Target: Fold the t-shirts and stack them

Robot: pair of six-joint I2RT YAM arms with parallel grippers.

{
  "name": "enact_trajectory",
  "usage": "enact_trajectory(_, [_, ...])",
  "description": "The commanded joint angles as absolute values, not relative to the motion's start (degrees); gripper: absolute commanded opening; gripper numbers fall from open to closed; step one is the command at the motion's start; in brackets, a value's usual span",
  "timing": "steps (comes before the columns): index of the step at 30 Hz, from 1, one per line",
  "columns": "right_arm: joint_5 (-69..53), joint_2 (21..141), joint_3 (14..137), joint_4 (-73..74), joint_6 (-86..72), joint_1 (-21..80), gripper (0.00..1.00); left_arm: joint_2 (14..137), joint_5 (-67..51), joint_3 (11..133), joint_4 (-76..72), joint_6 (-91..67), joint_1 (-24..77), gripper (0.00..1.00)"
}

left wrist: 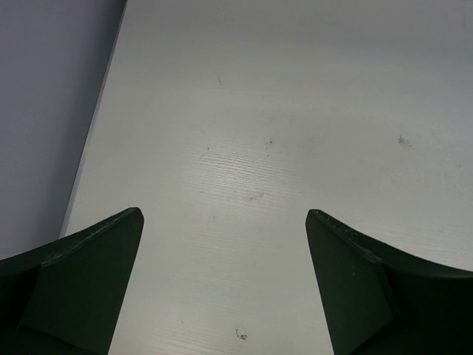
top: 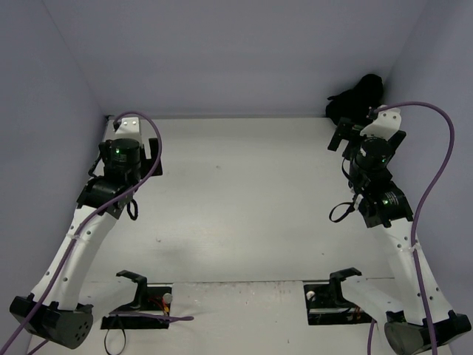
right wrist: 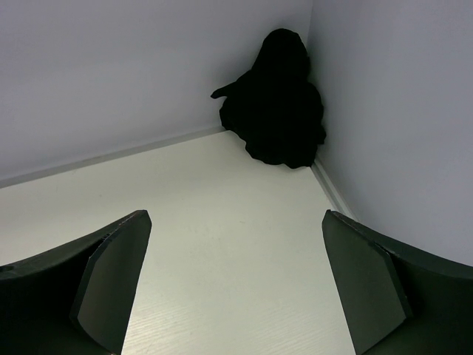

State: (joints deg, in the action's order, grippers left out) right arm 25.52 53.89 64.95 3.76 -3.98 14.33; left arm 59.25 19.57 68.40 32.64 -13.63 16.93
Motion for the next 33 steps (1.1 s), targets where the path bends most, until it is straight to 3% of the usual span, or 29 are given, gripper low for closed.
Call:
enact_trajectory(1, [26.89, 54.08, 67.65, -1.52, -2.95, 14.68, 1.0, 59.48, 19.38, 71.37, 28.68, -13.16, 17.05, 0.89])
enact_trajectory(23, [27.37, 56.93, 67.26, -2.87, -2.64, 14.46, 1.0, 59.44, 18.8, 70.78, 28.37, -13.83, 17.05, 0.89])
enact_trajectory(27, [27.41, 62.69, 68.76, -5.2, -4.9, 12.46, 1.0, 59.59, 17.91, 70.75, 28.59, -15.22, 17.05, 0.89])
enact_trajectory(33, [22.59, 80.98, 77.17, -6.15, -11.15, 4.82, 1.0, 57.33, 14.65, 68.32, 29.76, -18.22, 17.05, 0.89])
